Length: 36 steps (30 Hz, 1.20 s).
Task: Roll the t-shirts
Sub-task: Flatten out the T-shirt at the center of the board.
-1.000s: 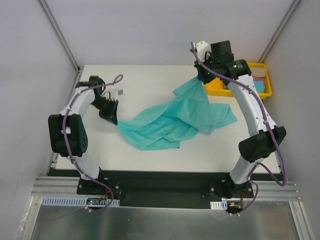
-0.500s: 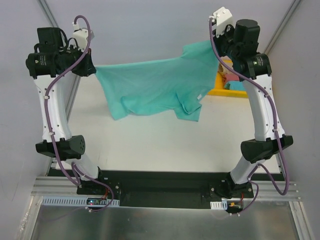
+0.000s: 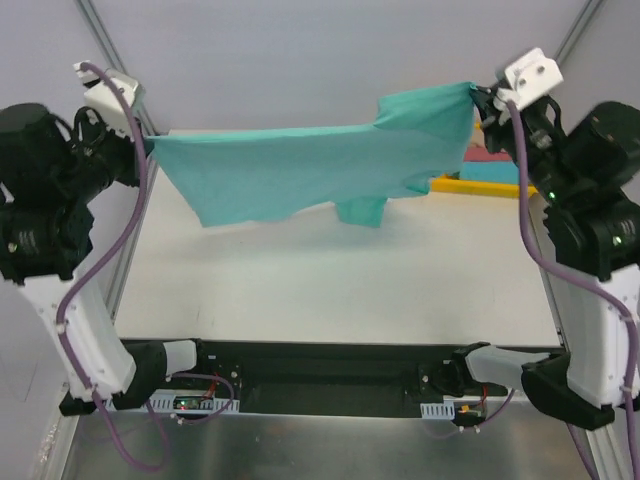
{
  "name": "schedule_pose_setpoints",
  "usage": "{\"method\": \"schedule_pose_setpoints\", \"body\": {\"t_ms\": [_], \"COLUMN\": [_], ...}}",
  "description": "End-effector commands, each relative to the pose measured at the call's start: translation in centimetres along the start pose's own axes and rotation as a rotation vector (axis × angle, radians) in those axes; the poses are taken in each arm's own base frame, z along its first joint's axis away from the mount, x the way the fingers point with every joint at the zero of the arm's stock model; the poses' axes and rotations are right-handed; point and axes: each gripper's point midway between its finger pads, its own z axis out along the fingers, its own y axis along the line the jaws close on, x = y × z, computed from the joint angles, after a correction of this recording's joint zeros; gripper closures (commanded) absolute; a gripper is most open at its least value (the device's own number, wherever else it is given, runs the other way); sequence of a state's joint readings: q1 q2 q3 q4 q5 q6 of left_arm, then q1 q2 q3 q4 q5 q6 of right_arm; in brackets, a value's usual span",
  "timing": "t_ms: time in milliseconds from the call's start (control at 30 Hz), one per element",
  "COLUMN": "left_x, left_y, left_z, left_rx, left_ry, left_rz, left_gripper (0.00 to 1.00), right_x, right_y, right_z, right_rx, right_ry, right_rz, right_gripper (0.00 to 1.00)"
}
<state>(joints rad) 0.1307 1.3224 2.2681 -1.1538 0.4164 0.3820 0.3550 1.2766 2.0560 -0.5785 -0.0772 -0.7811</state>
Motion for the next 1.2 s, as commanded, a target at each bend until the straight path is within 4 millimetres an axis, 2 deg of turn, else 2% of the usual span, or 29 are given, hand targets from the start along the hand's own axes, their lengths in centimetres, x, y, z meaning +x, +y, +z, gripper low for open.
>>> {"method": "schedule_pose_setpoints", "body": {"t_ms": [0, 33, 67, 133, 267, 333, 400, 500, 567, 667, 700, 767, 800, 867, 900, 933, 967, 1033, 1067, 1133, 1167], "left_x": [-3.2, -3.3, -3.9, -4.2, -5.1, -5.3, -5.3, -5.4, -5.2, -3.5, -1.5, 0.0, 2.3, 4.0, 5.6, 7.1, 8.2, 11.7, 12.9, 16.5, 17.5], "left_y": [0.0, -0.2, -0.7, -0.8, -1.9, -2.2, -2.1, -1.8, -1.1, -0.4, -0.2, -0.1, -0.2, 0.5, 0.3, 0.5, 0.4, -0.2, -0.3, -0.3, -0.1], "left_z": [-5.6, -6.3, -8.2, -9.8, -13.8, -14.8, -14.8, -13.9, -12.2, -8.2, -5.7, -3.2, -0.9, 1.8, 3.4, 5.3, 6.5, 9.7, 10.8, 13.9, 14.9], "left_rx": [-0.14, -0.151, -0.177, -0.216, -0.273, -0.284, -0.289, -0.277, -0.261, -0.196, -0.156, -0.111, -0.068, -0.048, -0.011, 0.021, 0.051, 0.144, 0.171, 0.226, 0.237], "left_ry": [-0.161, -0.177, -0.227, -0.26, -0.351, -0.372, -0.371, -0.353, -0.319, -0.24, -0.174, -0.142, -0.083, -0.036, 0.011, 0.061, 0.092, 0.187, 0.211, 0.309, 0.336], "left_rz": [0.089, 0.099, 0.121, 0.134, 0.192, 0.202, 0.209, 0.217, 0.215, 0.212, 0.187, 0.187, 0.16, 0.141, 0.123, 0.1, 0.086, 0.037, 0.032, -0.021, -0.032], "left_gripper": [1.0, 1.0, 1.0, 1.0, 1.0, 1.0, 1.0, 1.0, 1.0, 1.0, 1.0, 1.0, 1.0, 1.0, 1.0, 1.0, 1.0, 1.0, 1.0, 1.0, 1.0], "right_x": [-4.1, -5.0, -5.5, -6.4, -7.6, -7.7, -7.7, -7.2, -6.7, -4.1, -2.7, -1.2, 1.6, 4.5, 6.2, 9.0, 10.3, 13.7, 16.8, 19.5, 22.8], "right_y": [0.5, 0.2, 0.0, -0.5, -1.4, -1.3, -1.5, -1.5, -1.5, -0.6, 0.2, 0.8, 2.2, 3.2, 4.2, 5.5, 6.1, 7.9, 9.2, 10.2, 11.6], "right_z": [-6.0, -7.7, -8.8, -11.4, -14.2, -14.8, -14.9, -13.1, -11.5, -7.4, -5.7, -3.5, -1.6, 1.6, 2.9, 5.4, 6.6, 9.1, 11.3, 13.4, 15.3], "right_rx": [-0.033, -0.02, -0.013, 0.005, 0.053, 0.057, 0.066, 0.052, 0.043, -0.005, -0.037, -0.061, -0.101, -0.134, -0.169, -0.213, -0.235, -0.288, -0.321, -0.347, -0.377], "right_ry": [-0.13, -0.157, -0.171, -0.196, -0.229, -0.235, -0.237, -0.215, -0.201, -0.141, -0.112, -0.1, -0.046, 0.004, 0.035, 0.098, 0.118, 0.177, 0.225, 0.263, 0.318], "right_rz": [-0.038, -0.028, -0.02, 0.0, 0.068, 0.095, 0.104, 0.096, 0.096, 0.101, 0.104, 0.094, 0.103, 0.103, 0.114, 0.132, 0.133, 0.151, 0.159, 0.15, 0.158], "right_gripper": [0.99, 0.99, 0.99, 0.99, 0.99, 0.99, 0.99, 0.99, 0.99, 0.99, 0.99, 0.99, 0.99, 0.99, 0.99, 0.99, 0.99, 0.99, 0.99, 0.99, 0.99]}}
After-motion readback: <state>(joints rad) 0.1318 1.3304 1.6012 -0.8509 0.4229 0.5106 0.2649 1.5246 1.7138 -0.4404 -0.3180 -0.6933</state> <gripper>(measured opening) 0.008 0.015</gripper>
